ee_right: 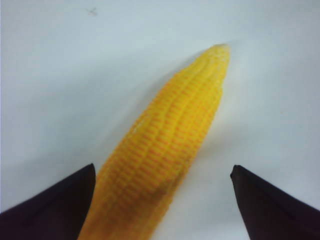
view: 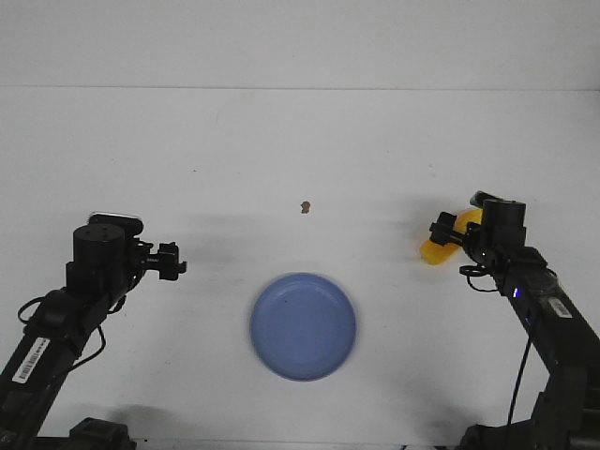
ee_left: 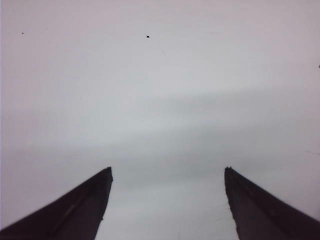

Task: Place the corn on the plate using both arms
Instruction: 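Lower the right gripper onto the yellow corn and grasp it, then carry the corn with the right gripper over the blue plate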

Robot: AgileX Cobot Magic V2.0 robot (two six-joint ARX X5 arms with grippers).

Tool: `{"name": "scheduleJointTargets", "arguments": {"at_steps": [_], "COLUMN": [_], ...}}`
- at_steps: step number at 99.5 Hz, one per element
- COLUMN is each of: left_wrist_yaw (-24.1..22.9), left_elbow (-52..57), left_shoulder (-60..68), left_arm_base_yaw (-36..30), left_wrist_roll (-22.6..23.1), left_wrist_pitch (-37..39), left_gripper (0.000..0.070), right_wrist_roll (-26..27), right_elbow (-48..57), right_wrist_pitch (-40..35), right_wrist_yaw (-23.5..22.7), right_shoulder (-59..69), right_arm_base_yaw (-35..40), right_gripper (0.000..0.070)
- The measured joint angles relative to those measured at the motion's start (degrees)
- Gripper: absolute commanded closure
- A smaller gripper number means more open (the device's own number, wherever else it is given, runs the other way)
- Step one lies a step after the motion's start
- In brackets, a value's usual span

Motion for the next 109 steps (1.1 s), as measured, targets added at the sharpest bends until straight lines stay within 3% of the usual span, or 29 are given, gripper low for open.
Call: {"name": "scheduleJointTargets", "arguments": {"at_steps": [7,15,20,45,66,87,109], "left_wrist_yaw": [0.0,0.0,0.0,0.0,0.0,0.0,0.0], "left_elbow": [0.0,0.0,0.0,0.0,0.0,0.0,0.0], "left_shoulder": [0.0,0.0,0.0,0.0,0.0,0.0,0.0], "left_arm_base_yaw": [0.0,0.0,0.0,0.0,0.0,0.0,0.0], "left_wrist_roll": [0.0,0.0,0.0,0.0,0.0,0.0,0.0], "left_wrist_pitch": [0.0,0.0,0.0,0.0,0.0,0.0,0.0], "left_gripper": [0.0237,0.0237,0.0237,0.0237,0.0237,0.0237,0.0237], "right_wrist_roll": [0.1,0.4,0.4,0.3,-1.0,-2.1,-2.1], "right_elbow": [0.0,0.0,0.0,0.2,0.3,0.7,0.8], "right_wrist_pitch": [0.4,0.3,0.4,-0.1,-5.9,-13.5,-15.7], "right_wrist_yaw": [-1.4,-2.0,-2.7,-4.7,-9.5,-10.2,-10.2], "right_shoulder": [0.9,1.5,1.5,1.5,-4.0,-14.2,-14.8], "right_arm_base_yaw": [0.0,0.0,0.0,0.0,2.0,12.0,26.9], "right_gripper": [0.0215,0.0431,0.0501,0.0529,0.053,0.053,0.053]}}
